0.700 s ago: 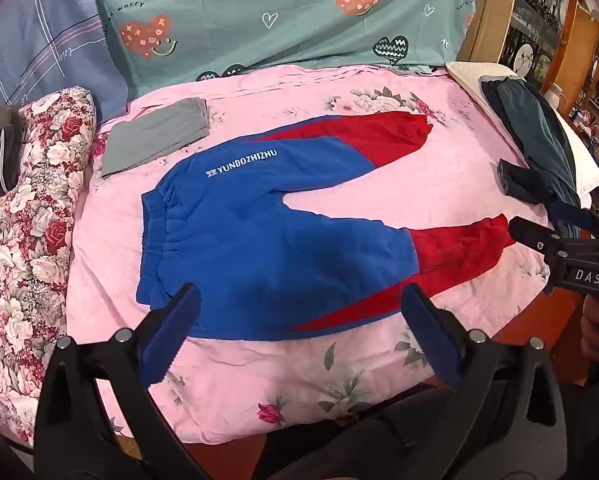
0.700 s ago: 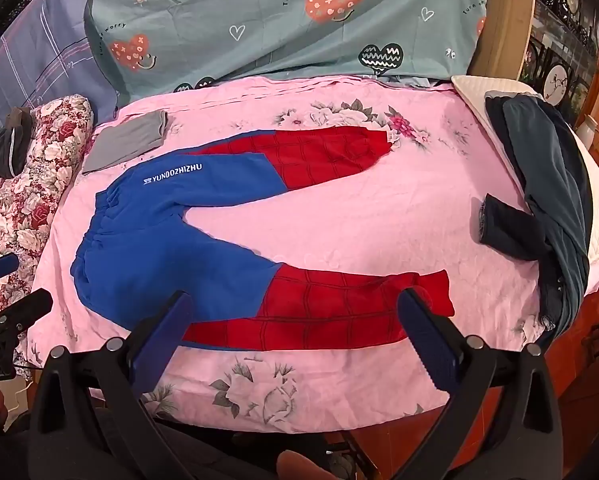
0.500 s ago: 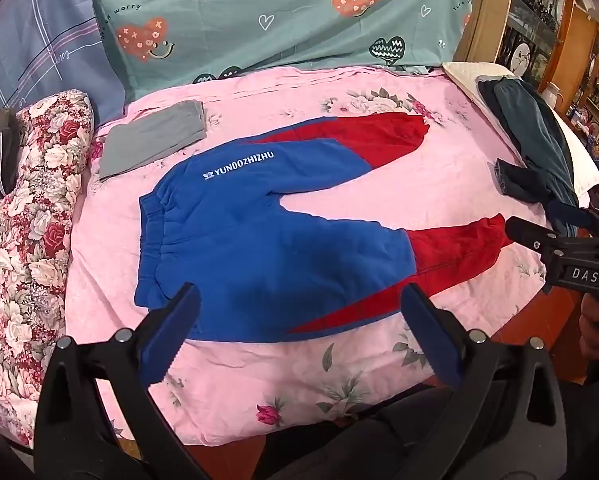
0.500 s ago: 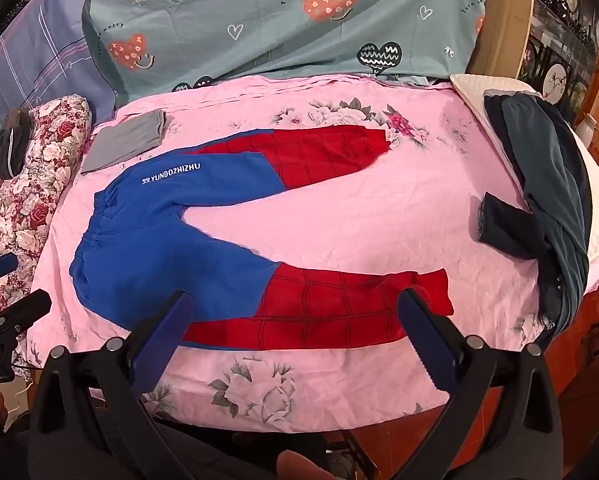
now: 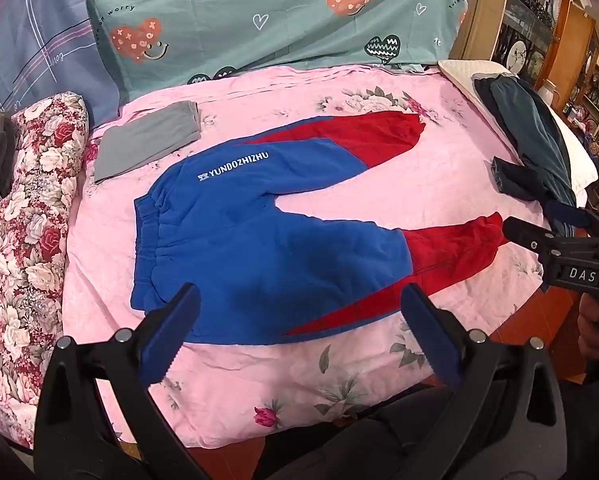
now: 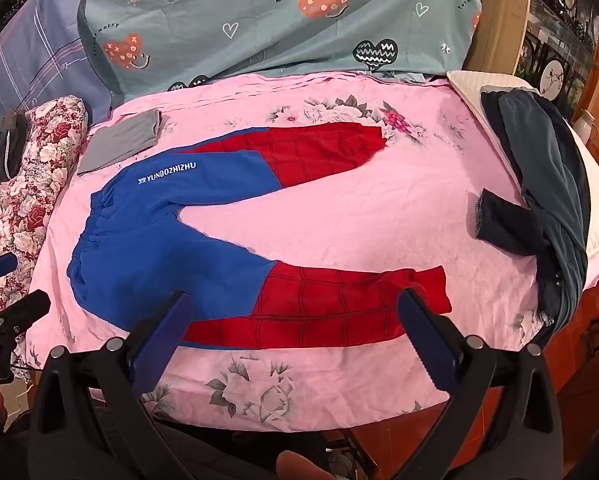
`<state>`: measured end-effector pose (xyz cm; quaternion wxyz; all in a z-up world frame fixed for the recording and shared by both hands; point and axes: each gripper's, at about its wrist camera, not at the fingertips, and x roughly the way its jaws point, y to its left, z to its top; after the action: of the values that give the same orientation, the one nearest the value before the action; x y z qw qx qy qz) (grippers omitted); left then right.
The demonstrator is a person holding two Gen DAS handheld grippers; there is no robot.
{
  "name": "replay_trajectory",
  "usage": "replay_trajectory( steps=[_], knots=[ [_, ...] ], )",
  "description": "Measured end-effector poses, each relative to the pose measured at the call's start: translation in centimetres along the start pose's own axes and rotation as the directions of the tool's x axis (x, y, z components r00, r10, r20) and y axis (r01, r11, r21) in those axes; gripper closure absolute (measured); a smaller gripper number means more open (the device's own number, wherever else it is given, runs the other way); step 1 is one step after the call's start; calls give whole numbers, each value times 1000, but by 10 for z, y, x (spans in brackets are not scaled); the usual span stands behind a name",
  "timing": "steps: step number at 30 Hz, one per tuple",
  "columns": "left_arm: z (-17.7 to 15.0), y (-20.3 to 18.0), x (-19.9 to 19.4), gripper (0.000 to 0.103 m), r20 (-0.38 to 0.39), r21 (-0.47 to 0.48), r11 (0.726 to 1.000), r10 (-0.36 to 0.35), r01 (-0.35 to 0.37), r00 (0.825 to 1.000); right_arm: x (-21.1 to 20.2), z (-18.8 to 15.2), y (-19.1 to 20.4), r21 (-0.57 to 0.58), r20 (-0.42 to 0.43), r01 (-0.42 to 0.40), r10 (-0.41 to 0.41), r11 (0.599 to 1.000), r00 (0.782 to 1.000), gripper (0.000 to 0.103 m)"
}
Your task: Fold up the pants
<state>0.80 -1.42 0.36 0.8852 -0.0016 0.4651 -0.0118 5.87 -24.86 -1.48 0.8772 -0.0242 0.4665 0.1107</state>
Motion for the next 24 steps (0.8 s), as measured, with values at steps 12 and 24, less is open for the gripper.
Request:
replay_trajectory(
  steps=[12,24],
  knots=[
    [-2,2,4,2,-3,7,1000,-7,7,1000,2,0,-1,5,-9,7,-7,1000,1000,1],
    [-2,1,4,2,-3,9,1000,-7,7,1000,2,0,-2,9,-10,9,-9,1000,1000,1]
  ],
)
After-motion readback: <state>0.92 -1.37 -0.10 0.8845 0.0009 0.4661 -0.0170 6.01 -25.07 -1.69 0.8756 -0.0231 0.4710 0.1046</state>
